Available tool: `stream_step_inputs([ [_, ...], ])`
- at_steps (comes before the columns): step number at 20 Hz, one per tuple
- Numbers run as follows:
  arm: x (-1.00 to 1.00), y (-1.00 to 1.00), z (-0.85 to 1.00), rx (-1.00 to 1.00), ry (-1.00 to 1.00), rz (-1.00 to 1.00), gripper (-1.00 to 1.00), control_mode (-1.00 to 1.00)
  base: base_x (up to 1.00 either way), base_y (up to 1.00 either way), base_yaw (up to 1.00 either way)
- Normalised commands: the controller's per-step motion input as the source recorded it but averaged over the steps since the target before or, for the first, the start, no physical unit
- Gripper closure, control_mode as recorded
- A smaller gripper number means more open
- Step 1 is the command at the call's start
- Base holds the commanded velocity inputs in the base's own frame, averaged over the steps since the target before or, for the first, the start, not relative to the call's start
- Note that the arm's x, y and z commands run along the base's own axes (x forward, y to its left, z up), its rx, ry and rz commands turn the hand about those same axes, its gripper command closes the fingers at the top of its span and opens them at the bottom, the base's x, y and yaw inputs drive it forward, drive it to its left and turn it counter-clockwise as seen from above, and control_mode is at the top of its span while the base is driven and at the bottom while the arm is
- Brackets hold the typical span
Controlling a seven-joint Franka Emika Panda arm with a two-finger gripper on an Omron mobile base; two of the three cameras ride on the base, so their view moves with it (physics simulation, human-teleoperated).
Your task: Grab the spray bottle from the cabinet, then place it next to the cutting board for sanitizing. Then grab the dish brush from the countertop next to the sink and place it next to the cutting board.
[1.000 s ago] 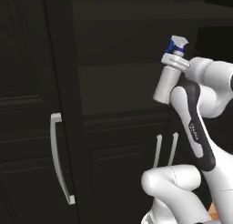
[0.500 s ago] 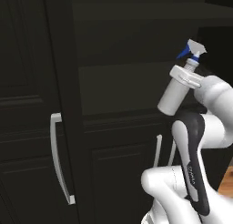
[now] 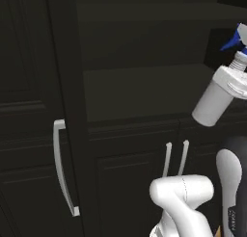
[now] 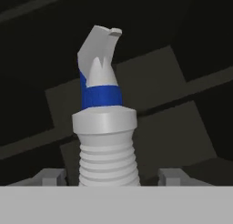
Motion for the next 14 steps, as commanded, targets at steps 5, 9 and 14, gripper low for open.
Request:
stream_step_inputs([
  [5, -0.68, 0.07, 0.06, -0.20, -0.39, 0.00, 1.00, -1.00, 0.00, 0.00, 0.00],
  [9, -0.38, 0.00, 0.00, -0.14, -0.06, -0.01, 1.00, -1.00, 0.00, 0.00, 0.00],
  [14, -0.10, 0.06, -0.14, -0.17, 0.01, 0.00, 1.00, -1.00, 0.00, 0.00, 0.00],
])
